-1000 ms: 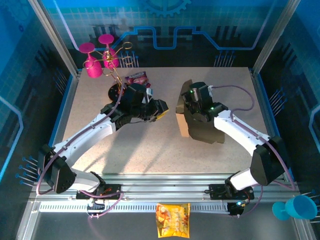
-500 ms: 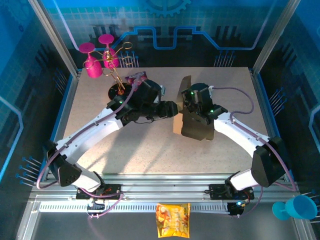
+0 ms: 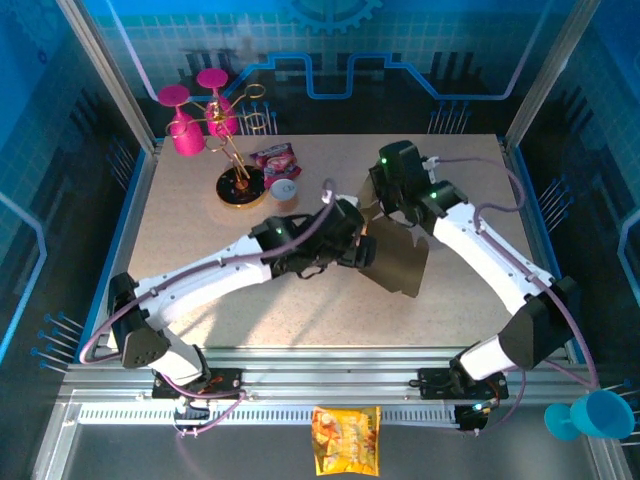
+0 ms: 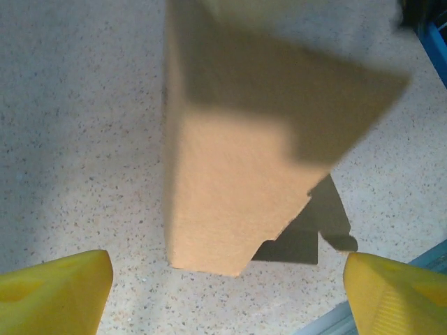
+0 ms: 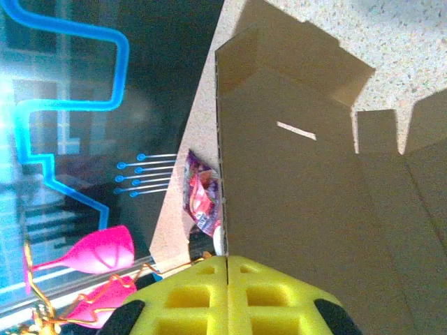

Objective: Fold the paper box

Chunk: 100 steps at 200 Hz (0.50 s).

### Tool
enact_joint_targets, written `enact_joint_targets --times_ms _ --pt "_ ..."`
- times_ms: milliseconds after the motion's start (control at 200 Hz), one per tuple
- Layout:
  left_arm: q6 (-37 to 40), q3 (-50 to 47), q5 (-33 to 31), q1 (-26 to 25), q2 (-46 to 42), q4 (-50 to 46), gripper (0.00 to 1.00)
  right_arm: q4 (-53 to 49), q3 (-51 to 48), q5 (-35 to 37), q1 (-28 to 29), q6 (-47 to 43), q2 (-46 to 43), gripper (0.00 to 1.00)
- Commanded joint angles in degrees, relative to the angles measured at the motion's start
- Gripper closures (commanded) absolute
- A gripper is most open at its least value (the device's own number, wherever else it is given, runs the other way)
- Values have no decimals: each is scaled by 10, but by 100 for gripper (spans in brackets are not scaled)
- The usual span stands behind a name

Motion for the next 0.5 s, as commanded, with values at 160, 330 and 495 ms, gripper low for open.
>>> enact_joint_targets --times_ms 160,330,495 --pt "111 -74 -280 -33 -20 200 1 -225 189 38 -6 64 85 100" --pt "130 -57 -306 -23 8 243 1 -263 220 33 -5 99 105 100" --pt "128 -19 -326 -14 48 209 1 -247 198 29 -6 117 97 100"
